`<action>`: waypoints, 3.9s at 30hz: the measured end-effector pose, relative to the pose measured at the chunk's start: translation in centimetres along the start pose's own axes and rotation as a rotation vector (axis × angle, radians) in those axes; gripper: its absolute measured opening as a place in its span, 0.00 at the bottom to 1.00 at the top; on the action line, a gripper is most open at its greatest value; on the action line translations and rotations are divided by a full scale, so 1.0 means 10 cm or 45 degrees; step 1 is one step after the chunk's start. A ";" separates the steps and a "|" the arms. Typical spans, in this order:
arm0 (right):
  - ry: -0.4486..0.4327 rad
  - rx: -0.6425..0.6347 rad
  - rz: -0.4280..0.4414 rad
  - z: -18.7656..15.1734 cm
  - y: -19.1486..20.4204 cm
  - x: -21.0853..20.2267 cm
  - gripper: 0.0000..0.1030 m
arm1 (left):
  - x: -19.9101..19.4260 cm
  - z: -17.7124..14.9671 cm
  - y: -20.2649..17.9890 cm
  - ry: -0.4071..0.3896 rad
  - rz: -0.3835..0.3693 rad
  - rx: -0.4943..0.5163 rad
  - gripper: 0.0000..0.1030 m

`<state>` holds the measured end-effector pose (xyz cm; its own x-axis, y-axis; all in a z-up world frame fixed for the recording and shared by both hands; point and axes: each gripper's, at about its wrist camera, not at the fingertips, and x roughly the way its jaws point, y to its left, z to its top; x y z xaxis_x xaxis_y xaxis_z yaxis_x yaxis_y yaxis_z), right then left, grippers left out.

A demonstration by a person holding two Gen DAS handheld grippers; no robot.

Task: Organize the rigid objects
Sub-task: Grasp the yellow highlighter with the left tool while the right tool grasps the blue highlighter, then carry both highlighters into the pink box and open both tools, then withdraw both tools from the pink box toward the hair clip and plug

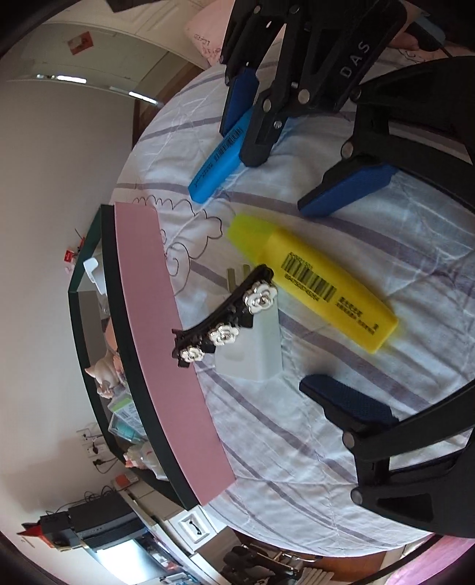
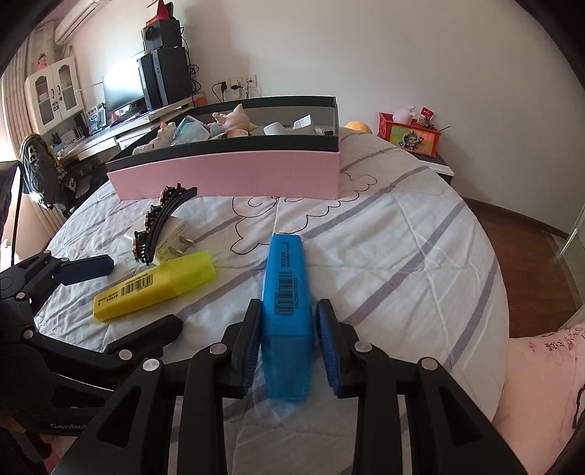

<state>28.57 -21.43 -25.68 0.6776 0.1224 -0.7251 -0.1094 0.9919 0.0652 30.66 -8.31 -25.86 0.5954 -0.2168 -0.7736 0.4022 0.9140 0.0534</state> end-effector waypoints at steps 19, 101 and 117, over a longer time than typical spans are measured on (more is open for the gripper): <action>-0.162 0.050 0.215 -0.11 0.17 -0.46 0.26 | -0.73 -0.29 0.00 -0.186 -0.080 -0.110 0.25; -0.127 -0.072 -0.075 1.65 -0.17 0.91 0.36 | 0.51 1.36 1.50 -0.148 0.294 -0.217 0.71; -0.418 -0.038 0.064 1.20 0.36 -0.66 0.81 | -1.12 0.74 0.99 -0.492 0.262 -0.257 1.00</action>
<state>32.46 -18.26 -12.47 0.8685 0.1808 -0.4616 -0.1666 0.9834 0.0718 33.13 0.63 -11.99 0.8788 -0.1013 -0.4663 0.1289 0.9913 0.0275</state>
